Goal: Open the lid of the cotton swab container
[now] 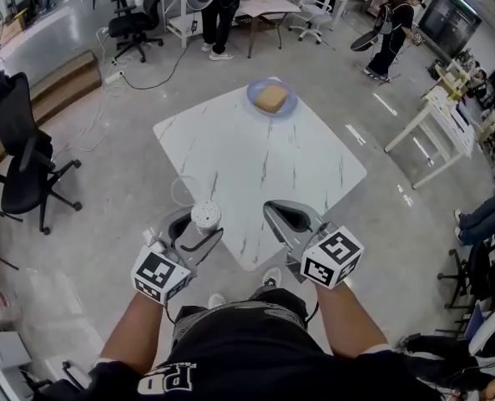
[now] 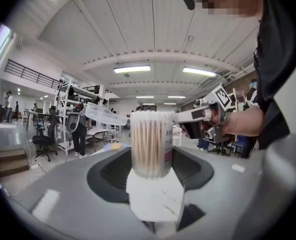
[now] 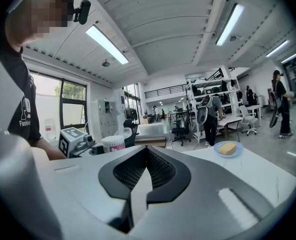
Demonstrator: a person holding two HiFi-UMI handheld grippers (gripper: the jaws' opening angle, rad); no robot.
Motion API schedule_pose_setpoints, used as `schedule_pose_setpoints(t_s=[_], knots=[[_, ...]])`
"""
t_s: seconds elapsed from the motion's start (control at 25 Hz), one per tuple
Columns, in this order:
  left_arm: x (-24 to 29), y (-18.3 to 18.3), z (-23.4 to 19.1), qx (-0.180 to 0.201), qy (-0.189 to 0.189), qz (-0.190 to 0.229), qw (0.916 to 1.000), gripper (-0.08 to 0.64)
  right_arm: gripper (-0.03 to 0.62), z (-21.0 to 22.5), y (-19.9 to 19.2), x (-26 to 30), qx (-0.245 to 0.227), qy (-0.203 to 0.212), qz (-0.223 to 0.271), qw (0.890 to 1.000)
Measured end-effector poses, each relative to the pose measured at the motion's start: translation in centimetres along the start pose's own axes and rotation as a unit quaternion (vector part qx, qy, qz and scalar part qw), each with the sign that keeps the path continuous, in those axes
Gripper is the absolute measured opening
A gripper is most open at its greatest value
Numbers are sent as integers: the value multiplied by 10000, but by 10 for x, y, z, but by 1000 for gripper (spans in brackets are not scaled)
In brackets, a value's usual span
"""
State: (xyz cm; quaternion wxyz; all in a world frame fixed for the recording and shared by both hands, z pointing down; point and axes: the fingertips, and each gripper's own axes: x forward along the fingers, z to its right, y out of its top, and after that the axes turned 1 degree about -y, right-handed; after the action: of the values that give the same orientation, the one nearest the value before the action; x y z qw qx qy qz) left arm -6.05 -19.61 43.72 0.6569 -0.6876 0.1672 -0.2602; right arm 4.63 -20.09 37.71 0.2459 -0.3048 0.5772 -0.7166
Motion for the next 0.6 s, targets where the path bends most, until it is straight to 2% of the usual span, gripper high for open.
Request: schedule_pose_setpoints(t_s=[0.32, 0.6], knots=[[-7, 1, -5, 104, 74, -37, 9999, 301, 0, 23, -19, -15, -117, -624, -103, 9979], [-11, -2, -9, 178, 164, -89, 9997, 301, 0, 32, -29, -34, -132, -856, -143, 9961]])
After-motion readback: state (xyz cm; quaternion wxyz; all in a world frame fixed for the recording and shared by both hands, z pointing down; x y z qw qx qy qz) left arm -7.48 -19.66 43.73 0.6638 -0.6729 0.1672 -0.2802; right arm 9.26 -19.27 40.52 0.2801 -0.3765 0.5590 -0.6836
